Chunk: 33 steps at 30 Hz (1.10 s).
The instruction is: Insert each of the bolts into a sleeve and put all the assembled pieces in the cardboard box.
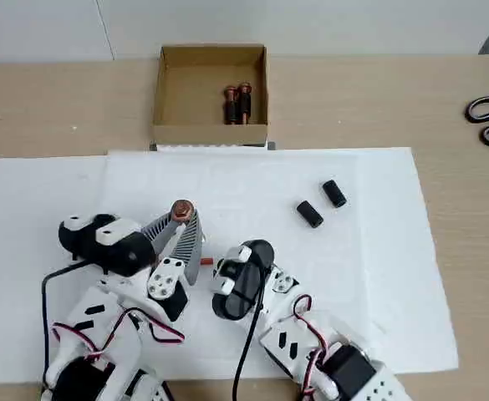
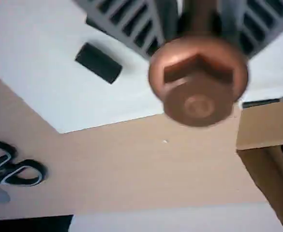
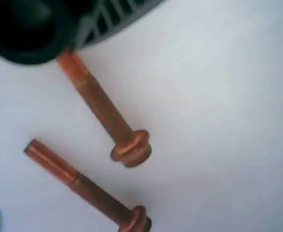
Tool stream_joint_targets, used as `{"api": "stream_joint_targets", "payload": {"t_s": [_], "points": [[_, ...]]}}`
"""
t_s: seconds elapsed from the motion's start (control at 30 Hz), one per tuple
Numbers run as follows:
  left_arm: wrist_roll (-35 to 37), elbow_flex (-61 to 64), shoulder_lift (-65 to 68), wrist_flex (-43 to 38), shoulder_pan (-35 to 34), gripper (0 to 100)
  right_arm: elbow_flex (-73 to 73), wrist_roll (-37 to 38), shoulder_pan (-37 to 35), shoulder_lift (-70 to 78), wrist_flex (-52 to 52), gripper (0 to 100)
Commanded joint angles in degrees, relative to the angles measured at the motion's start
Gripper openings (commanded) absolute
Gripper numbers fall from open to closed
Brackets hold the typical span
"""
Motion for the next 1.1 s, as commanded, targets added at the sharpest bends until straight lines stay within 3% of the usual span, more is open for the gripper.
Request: {"api": "stream_joint_targets", "payload": {"t_s": [0.0,0.3,0.5,1.07], "points": [[3.8,-1.8,-0.3,-1.5,-0.2,1,-0.8,-1.1,-0.2,0.0,0.0,0.2],[10.0,-1.4,-0.1,-0.8,-0.1,1,-0.5,-1.8,-0.2,0.0,0.0,0.2],[12.0,-1.4,-0.1,3.2,3.6,1,-0.8,-1.8,-0.2,-0.3,0.0,0.2],[12.1,0.5,-0.1,6.4,4.8,1,-3.8,-1.5,-0.4,0.0,0.0,0.2]]}}
